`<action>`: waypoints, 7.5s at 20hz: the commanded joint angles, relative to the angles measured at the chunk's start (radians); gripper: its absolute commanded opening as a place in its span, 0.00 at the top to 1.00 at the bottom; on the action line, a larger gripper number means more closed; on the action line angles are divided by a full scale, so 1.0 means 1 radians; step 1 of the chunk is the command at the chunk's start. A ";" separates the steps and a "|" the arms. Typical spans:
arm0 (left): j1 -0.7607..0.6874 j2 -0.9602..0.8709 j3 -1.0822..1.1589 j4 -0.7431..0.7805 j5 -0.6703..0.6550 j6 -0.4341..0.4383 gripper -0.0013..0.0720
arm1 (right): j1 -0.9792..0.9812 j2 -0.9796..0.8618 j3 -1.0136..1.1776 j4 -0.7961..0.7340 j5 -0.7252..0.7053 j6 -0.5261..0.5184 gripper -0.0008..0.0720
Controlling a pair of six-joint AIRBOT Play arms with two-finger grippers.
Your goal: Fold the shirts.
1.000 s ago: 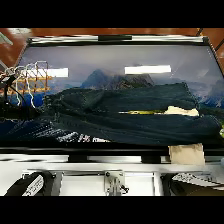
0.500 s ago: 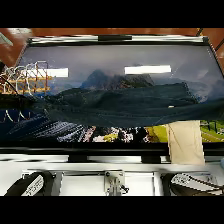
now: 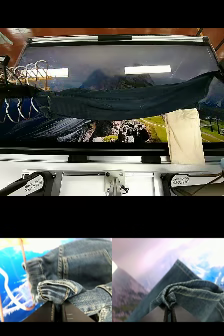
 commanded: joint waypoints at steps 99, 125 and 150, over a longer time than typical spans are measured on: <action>-0.970 -0.470 0.227 -0.607 0.675 -0.241 0.87 | -0.040 0.367 0.003 0.080 0.294 -0.280 0.86; -0.980 -0.442 0.240 -0.607 0.776 -0.297 0.87 | 0.131 0.121 -0.093 -0.011 0.180 -0.421 0.86; -0.357 0.083 0.239 -0.525 0.444 0.026 0.87 | 0.720 0.154 -0.154 -0.199 0.333 -0.269 0.07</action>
